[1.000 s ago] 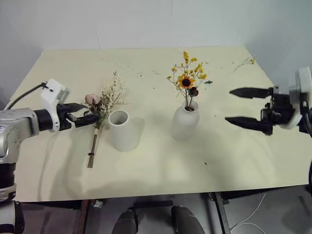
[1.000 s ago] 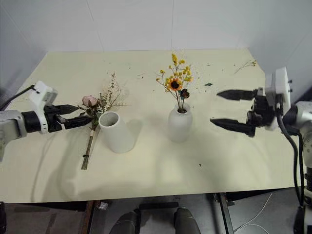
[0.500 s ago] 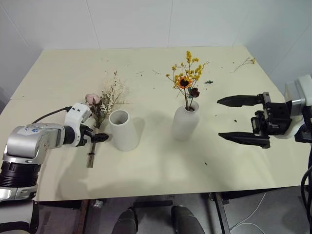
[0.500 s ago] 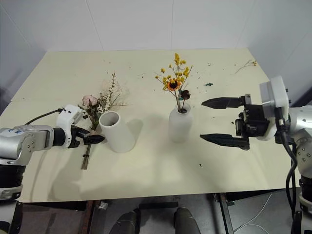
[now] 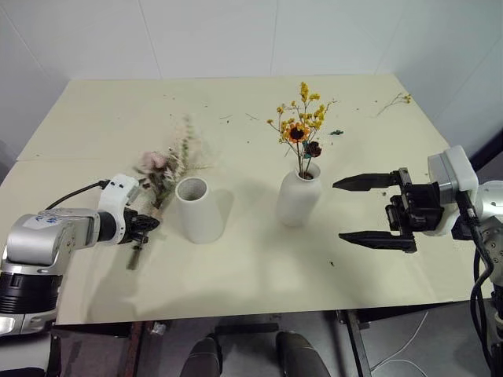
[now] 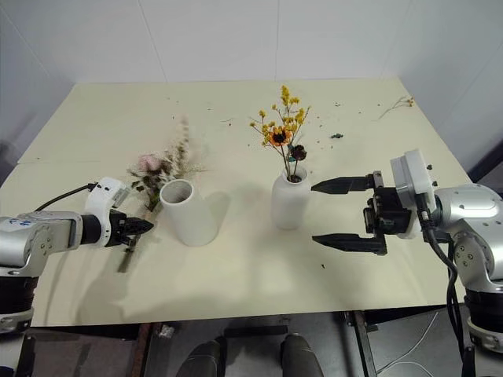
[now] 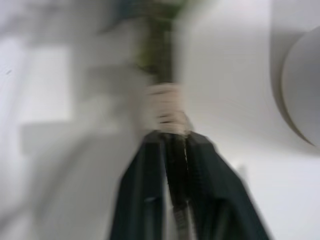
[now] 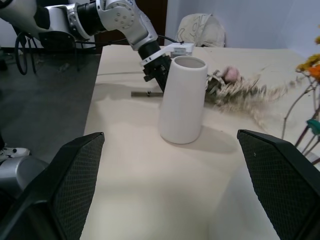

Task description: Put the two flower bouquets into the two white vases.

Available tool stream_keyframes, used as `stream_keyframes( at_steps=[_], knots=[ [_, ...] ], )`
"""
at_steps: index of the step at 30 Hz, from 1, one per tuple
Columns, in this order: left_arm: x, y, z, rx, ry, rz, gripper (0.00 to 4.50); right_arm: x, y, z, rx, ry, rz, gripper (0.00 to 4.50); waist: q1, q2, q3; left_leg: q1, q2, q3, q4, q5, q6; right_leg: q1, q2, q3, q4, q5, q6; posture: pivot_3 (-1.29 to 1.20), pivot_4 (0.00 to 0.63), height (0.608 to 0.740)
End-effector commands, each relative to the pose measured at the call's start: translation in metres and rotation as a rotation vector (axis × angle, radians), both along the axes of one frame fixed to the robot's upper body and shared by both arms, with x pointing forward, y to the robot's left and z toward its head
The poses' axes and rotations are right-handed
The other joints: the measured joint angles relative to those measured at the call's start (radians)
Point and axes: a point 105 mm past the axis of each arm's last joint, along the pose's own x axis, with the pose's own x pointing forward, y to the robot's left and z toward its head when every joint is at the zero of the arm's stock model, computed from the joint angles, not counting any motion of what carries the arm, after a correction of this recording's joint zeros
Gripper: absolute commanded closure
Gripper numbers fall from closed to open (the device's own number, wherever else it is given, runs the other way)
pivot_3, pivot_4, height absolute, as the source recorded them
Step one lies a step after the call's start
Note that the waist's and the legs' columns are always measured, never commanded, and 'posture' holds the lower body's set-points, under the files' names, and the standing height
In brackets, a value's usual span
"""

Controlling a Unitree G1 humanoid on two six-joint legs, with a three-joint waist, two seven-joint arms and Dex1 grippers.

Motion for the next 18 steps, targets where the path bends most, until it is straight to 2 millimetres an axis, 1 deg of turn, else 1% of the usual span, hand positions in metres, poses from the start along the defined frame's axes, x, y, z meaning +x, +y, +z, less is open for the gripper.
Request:
stream_keyframes(
  at_steps=[1,4,5,7,9,11,12,14,18],
  knots=[
    [0.003,0.013,0.016,0.023,-0.05,0.048,4.43,0.002,0.002,0.009,0.014,-0.044,0.004,0.0,0.0,0.0,0.0,0.0,0.0,0.0,0.0,0.0,0.0,0.0,0.0,0.0,0.0,0.0,0.0,0.0,0.15,0.74],
    [0.011,0.017,0.027,0.007,-0.122,0.072,4.43,0.005,0.002,0.009,0.021,-0.053,-0.002,0.0,0.001,0.0,0.0,0.0,0.0,0.0,0.0,0.0,0.0,0.0,0.0,0.0,0.0,0.0,0.0,0.0,0.15,0.74],
    [0.018,0.02,0.036,-0.013,-0.194,0.088,4.43,0.006,0.003,0.009,0.023,-0.054,-0.005,0.0,0.002,0.0,0.0,0.0,0.0,0.0,0.0,0.0,0.0,0.0,0.0,0.0,0.0,0.0,0.0,0.0,0.15,0.74],
    [0.032,0.017,0.063,-0.07,-0.389,0.073,4.43,0.007,0.003,0.008,0.025,-0.053,-0.011,0.0,0.006,-0.001,0.0,0.0,0.0,0.0,0.0,0.0,0.0,0.0,0.0,0.0,0.0,0.0,0.0,0.0,0.15,0.74],
    [0.041,0.014,0.099,-0.172,-0.632,0.068,4.43,0.01,0.002,0.008,0.029,-0.057,-0.025,0.0,0.015,-0.001,0.0,-0.001,0.0,0.0,0.001,0.0,0.0,0.0,0.0,-0.001,0.0,0.0,0.0,0.0,0.15,0.74],
    [0.037,0.015,0.138,-0.295,-0.895,0.067,4.43,0.013,0.0,0.008,0.032,-0.062,-0.041,0.0,0.025,-0.001,0.0,-0.001,0.0,0.0,0.001,0.0,0.0,0.0,0.0,-0.001,-0.001,0.001,0.001,0.0,0.15,0.74],
    [0.032,0.012,0.15,-0.353,-0.98,0.035,4.43,0.014,0.0,0.008,0.035,-0.064,-0.047,0.0,0.025,-0.001,0.0,-0.002,0.0,0.0,0.002,0.0,-0.001,0.0,0.0,-0.001,-0.002,0.002,0.001,0.0,0.15,0.74],
    [0.022,0.004,0.164,-0.456,-1.08,-0.026,4.43,0.016,-0.001,0.008,0.039,-0.065,-0.055,0.0,0.024,-0.002,0.0,-0.002,0.0,0.0,0.002,0.0,-0.001,0.0,0.0,-0.001,-0.004,0.003,0.001,0.0,0.15,0.74],
    [0.002,-0.017,0.183,-0.656,-1.147,-0.206,4.43,0.02,-0.001,0.006,0.046,-0.067,-0.066,0.0,0.025,-0.002,0.0,-0.002,0.0,0.001,0.002,-0.001,-0.001,0.0,0.0,0.0,-0.004,0.003,0.001,0.0,0.15,0.74]
  ],
)
